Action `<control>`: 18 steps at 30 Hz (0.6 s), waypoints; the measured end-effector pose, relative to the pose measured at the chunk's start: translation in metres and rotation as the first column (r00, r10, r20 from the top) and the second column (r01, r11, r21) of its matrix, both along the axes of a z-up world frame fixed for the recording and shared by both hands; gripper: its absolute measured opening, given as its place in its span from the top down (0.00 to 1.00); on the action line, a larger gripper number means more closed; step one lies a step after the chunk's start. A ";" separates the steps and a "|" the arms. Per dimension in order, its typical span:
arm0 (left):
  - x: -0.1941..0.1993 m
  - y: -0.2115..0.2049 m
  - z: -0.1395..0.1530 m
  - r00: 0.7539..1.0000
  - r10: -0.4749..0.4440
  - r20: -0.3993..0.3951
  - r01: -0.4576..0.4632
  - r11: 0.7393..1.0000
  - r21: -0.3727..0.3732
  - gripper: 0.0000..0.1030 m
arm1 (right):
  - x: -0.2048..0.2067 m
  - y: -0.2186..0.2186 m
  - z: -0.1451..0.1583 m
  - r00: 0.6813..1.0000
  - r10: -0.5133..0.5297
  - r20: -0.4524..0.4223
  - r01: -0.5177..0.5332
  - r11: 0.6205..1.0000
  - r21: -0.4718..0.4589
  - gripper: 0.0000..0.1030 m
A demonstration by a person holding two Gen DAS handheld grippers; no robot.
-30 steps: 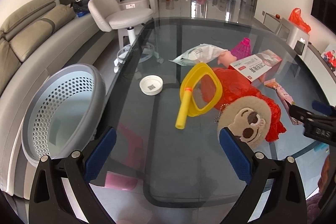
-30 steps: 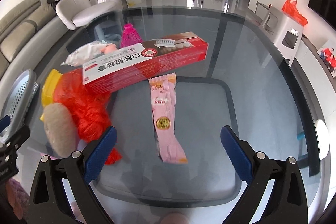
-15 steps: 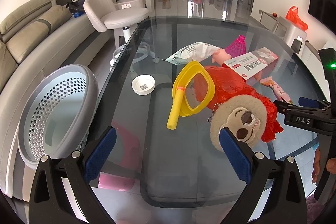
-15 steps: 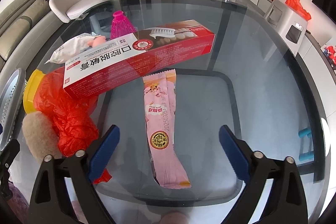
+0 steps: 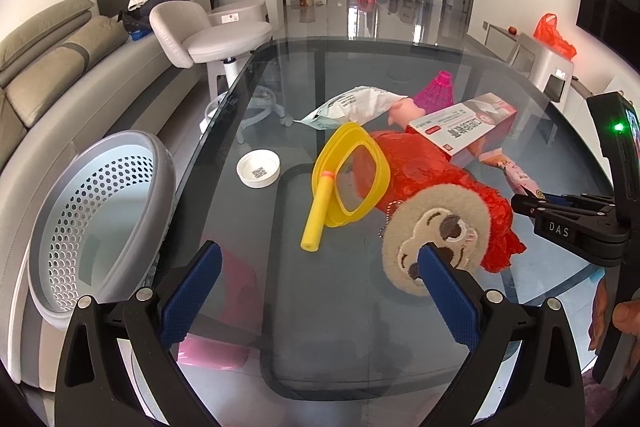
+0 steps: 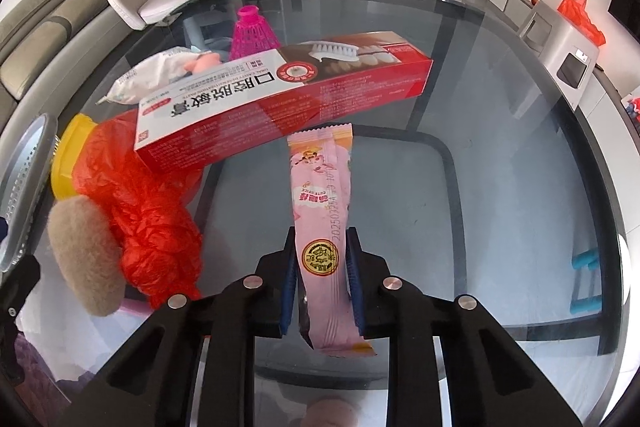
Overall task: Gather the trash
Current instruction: 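Grasp the plush sloth with the left tool while the right tool holds the wrapper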
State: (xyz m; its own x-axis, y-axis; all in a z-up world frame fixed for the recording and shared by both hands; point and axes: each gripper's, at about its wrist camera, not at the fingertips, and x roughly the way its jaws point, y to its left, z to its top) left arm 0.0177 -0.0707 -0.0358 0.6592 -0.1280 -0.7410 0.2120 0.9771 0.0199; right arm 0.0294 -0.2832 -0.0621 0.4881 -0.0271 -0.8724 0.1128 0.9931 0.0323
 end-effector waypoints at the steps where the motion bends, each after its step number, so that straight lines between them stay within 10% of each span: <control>1: 0.000 -0.001 0.000 1.000 -0.004 0.000 0.004 1.000 -0.007 0.06 | -0.002 0.000 0.001 1.000 -0.001 0.005 0.001 1.000 0.010 0.79; 18: 0.000 -0.040 -0.004 0.995 -0.101 0.029 0.102 0.994 -0.047 0.06 | -0.026 -0.014 0.030 0.995 -0.024 0.094 0.013 0.993 0.116 0.80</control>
